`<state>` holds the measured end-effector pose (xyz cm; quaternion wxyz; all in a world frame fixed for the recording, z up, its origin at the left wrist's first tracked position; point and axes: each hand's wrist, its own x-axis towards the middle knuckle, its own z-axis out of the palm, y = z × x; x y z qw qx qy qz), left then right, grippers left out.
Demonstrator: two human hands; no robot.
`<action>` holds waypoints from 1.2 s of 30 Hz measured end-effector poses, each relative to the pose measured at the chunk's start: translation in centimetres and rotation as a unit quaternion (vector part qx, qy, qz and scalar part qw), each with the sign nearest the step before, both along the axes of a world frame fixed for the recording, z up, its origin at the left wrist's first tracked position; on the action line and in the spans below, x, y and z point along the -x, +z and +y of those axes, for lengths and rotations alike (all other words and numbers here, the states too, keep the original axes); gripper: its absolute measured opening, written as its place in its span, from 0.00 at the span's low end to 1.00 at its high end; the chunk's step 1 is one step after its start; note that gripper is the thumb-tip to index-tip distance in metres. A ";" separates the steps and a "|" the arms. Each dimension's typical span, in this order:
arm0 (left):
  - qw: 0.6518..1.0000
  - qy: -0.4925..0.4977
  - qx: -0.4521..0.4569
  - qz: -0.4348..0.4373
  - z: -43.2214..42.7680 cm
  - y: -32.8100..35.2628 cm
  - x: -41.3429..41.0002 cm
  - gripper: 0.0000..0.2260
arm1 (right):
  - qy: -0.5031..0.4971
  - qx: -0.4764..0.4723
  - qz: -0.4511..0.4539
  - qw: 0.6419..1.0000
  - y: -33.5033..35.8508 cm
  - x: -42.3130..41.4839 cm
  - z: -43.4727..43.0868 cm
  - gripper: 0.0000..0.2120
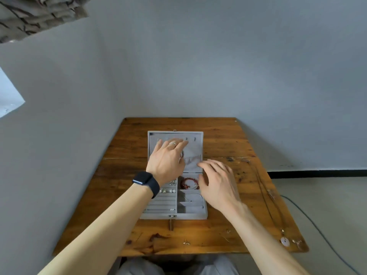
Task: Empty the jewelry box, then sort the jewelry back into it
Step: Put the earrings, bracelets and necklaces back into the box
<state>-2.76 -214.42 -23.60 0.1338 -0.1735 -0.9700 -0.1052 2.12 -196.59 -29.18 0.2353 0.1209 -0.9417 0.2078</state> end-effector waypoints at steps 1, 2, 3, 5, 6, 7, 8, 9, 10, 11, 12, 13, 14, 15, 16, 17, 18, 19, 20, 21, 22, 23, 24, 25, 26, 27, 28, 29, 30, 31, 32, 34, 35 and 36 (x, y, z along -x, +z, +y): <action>1.000 -0.005 -0.006 -0.007 0.6 -0.6 -1.3 0.27 | -0.007 0.010 -0.001 1.000 -0.1 -1.4 0.6 0.16; 1.000 -0.012 -0.010 -0.015 1.2 -1.4 -2.6 0.27 | -0.014 0.023 -0.004 1.000 -0.5 -2.7 1.3 0.15; 0.999 -0.019 -0.010 -0.025 1.9 -2.3 -3.9 0.27 | -0.021 0.036 -0.008 0.999 -0.9 -4.2 2.0 0.15; 0.998 -0.037 -0.015 -0.046 3.4 -4.4 -6.7 0.27 | -0.035 0.061 -0.013 0.997 -2.0 -7.4 3.6 0.15; 0.997 -0.046 -0.022 -0.059 4.2 -5.5 -8.0 0.27 | -0.048 0.070 -0.014 0.996 -2.6 -9.1 4.4 0.14; 0.996 -0.054 -0.031 -0.071 5.0 -6.6 -9.4 0.27 | -0.066 0.079 -0.016 0.995 -3.3 -10.8 5.3 0.14; 0.994 -0.061 -0.038 -0.083 5.9 -7.6 -10.6 0.27 | -0.086 0.086 -0.020 0.992 -3.9 -12.5 6.0 0.14; 0.992 -0.067 -0.043 -0.093 6.7 -8.6 -11.8 0.27 | -0.106 0.089 -0.025 0.990 -4.6 -14.0 6.8 0.14; 0.991 -0.075 -0.047 -0.104 7.5 -9.5 -12.9 0.27 | -0.124 0.091 -0.031 0.988 -5.5 -15.4 7.6 0.15; 0.989 -0.082 -0.049 -0.113 8.3 -10.4 -13.9 0.26 | -0.141 0.093 -0.041 0.985 -6.3 -16.7 8.3 0.15; 0.988 -0.088 -0.050 -0.118 9.0 -11.1 -14.7 0.26 | -0.156 0.095 -0.053 0.982 -7.1 -17.7 9.0 0.15; 0.987 -0.093 -0.048 -0.122 9.7 -11.7 -15.4 0.26 | -0.171 0.097 -0.063 0.978 -7.9 -18.5 9.7 0.15; 0.986 -0.095 -0.043 -0.126 10.3 -12.2 -15.9 0.26 | -0.185 0.097 -0.070 0.976 -8.6 -19.2 10.3 0.16; 0.986 -0.096 -0.033 -0.131 10.8 -12.6 -16.2 0.26 | -0.198 0.093 -0.072 0.973 -9.2 -19.7 10.9 0.16; 0.986 -0.097 -0.018 -0.134 11.2 -12.9 -16.4 0.26 | -0.211 0.087 -0.070 0.971 -9.6 -20.1 11.4 0.15; 0.986 -0.098 -0.004 -0.136 11.6 -13.0 -16.5 0.27 | -0.224 0.081 -0.065 0.969 -9.8 -20.3 12.0 0.15; 0.986 -0.097 0.004 -0.137 11.9 -13.1 -16.4 0.27 | -0.240 0.075 -0.060 0.966 -9.9 -20.4 12.4 0.14; 0.985 -0.096 0.005 -0.142 12.1 -13.2 -16.3 0.28 | -0.258 0.071 -0.055 0.962 -9.8 -20.4 12.9 0.13; 0.984 -0.093 0.003 -0.150 12.3 -13.3 -16.2 0.28 | -0.275 0.067 -0.049 0.958 -9.7 -20.3 13.3 0.12; 0.983 -0.089 -0.004 -0.161 12.3 -13.6 -16.0 0.28 | -0.290 0.062 -0.043 0.954 -9.6 -20.1 13.7 0.11; 0.981 -0.085 -0.009 -0.172 12.3 -13.8 -15.9 0.29 | -0.302 0.059 -0.040 0.951 -9.5 -19.9 14.1 0.10; 0.980 -0.082 -0.009 -0.180 12.2 -14.2 -15.9 0.29 | -0.312 0.054 -0.041 0.948 -9.3 -19.5 14.4 0.08; 0.980 -0.081 -0.003 -0.183 12.1 -14.4 -15.8 0.29 | -0.321 0.047 -0.048 0.945 -9.2 -19.1 14.7 0.07; 0.980 -0.080 0.005 -0.181 12.0 -14.6 -15.8 0.29 | -0.329 0.038 -0.059 0.942 -8.9 -18.5 15.0 0.05; 0.981 -0.081 0.015 -0.178 11.9 -14.8 -15.7 0.29 | -0.336 0.027 -0.074 0.939 -8.7 -18.0 15.2 0.05; 0.981 -0.081 0.023 -0.175 11.8 -14.8 -15.7 0.30 | -0.341 0.017 -0.093 0.935 -8.4 -17.4 15.4 0.06; 0.981 -0.083 0.030 -0.174 11.8 -14.9 -15.7 0.30 | -0.346 0.006 -0.113 0.932 -8.2 -16.9 15.6 0.08; 0.981 -0.084 0.035 -0.173 11.8 -14.9 -15.8 0.30 | -0.346 -0.004 -0.130 0.929 -8.1 -16.4 15.6 0.10; 0.981 -0.083 0.038 -0.171 11.9 -15.0 -15.8 0.30 | -0.344 -0.010 -0.143 0.928 -7.9 -16.1 15.6 0.10; 0.981 -0.082 0.039 -0.170 11.9 -15.1 -15.8 0.30 | -0.341 -0.013 -0.154 0.927 -7.8 -15.7 15.5 0.10; 0.981 -0.082 0.039 -0.169 12.0 -15.1 -15.8 0.30 | -0.337 -0.011 -0.164 0.927 -7.7 -15.4 15.4 0.10; 0.981 -0.082 0.042 -0.169 12.0 -15.1 -15.8 0.30 | -0.331 0.001 -0.184 0.926 -7.3 -14.8 15.1 0.10; 0.981 -0.082 0.043 -0.170 12.0 -15.1 -15.8 0.30 | -0.329 0.004 -0.192 0.925 -7.1 -14.6 14.9 0.09; 0.981 -0.084 0.041 -0.170 12.0 -15.1 -15.8 0.30 | -0.326 0.005 -0.201 0.924 -7.0 -14.3 14.7 0.10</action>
